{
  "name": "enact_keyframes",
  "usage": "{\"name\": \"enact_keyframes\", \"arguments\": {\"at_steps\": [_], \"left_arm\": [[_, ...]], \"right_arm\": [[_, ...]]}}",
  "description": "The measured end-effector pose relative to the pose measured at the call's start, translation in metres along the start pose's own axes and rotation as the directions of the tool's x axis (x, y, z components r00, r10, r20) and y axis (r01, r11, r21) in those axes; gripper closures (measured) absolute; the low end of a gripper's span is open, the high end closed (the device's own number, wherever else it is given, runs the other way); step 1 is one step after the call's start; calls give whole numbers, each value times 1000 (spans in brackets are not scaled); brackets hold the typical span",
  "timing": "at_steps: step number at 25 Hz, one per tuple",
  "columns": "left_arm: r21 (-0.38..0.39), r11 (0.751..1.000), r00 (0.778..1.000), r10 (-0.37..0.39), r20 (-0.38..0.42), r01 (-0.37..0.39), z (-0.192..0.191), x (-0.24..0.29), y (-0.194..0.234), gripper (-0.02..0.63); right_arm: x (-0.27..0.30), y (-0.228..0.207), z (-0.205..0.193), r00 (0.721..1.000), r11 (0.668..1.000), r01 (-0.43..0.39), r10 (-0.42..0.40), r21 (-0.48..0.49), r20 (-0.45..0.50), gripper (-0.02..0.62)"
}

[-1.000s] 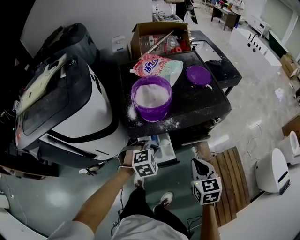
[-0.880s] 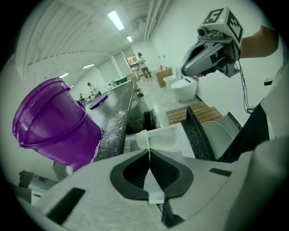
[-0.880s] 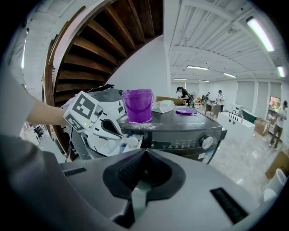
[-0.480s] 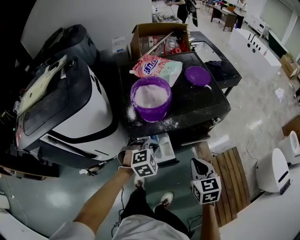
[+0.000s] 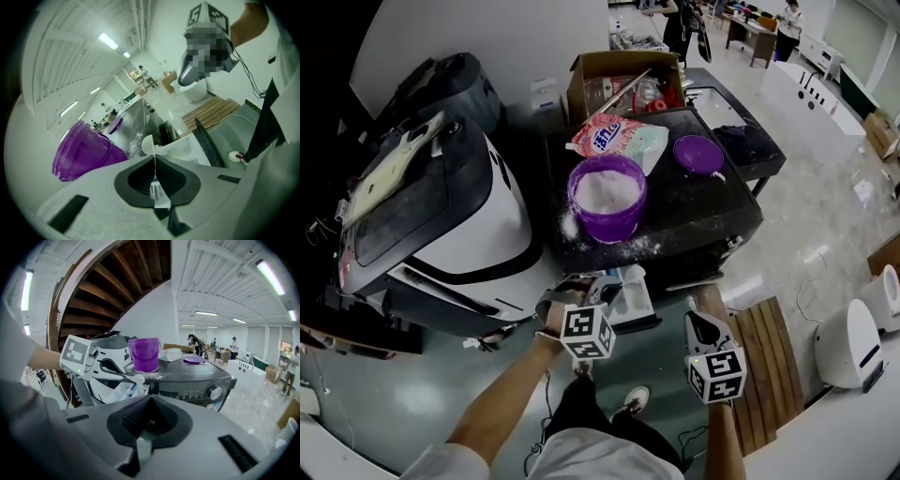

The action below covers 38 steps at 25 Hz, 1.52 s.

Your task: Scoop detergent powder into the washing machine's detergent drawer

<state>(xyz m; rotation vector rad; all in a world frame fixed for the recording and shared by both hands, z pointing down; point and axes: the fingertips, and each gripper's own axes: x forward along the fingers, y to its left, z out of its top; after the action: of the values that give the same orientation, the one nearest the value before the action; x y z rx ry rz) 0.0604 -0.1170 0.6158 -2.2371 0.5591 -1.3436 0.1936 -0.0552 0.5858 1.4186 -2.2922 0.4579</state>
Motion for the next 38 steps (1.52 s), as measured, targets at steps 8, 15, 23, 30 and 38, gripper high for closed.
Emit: {"name": "enact_keyframes", "arguments": {"at_steps": [8, 15, 23, 30, 38], "left_arm": [[98, 990, 995, 101, 6, -101, 3, -22, 8, 593], [209, 953, 975, 223, 11, -220, 10, -36, 20, 592], [74, 984, 987, 161, -13, -159, 0, -31, 16, 592], [5, 991, 991, 136, -6, -136, 0, -30, 16, 594], [-482, 876, 992, 42, 116, 19, -3, -39, 7, 592]], "right_arm": [[-5, 8, 7, 1000, 1000, -14, 14, -5, 21, 598], [-9, 13, 13, 999, 1000, -15, 16, -22, 34, 598], [-8, 16, 9, 1000, 999, -18, 19, -28, 25, 598], [-5, 16, 9, 999, 999, -26, 26, -28, 20, 598], [-13, 14, 28, 998, 999, -41, 42, -27, 44, 598]]}}
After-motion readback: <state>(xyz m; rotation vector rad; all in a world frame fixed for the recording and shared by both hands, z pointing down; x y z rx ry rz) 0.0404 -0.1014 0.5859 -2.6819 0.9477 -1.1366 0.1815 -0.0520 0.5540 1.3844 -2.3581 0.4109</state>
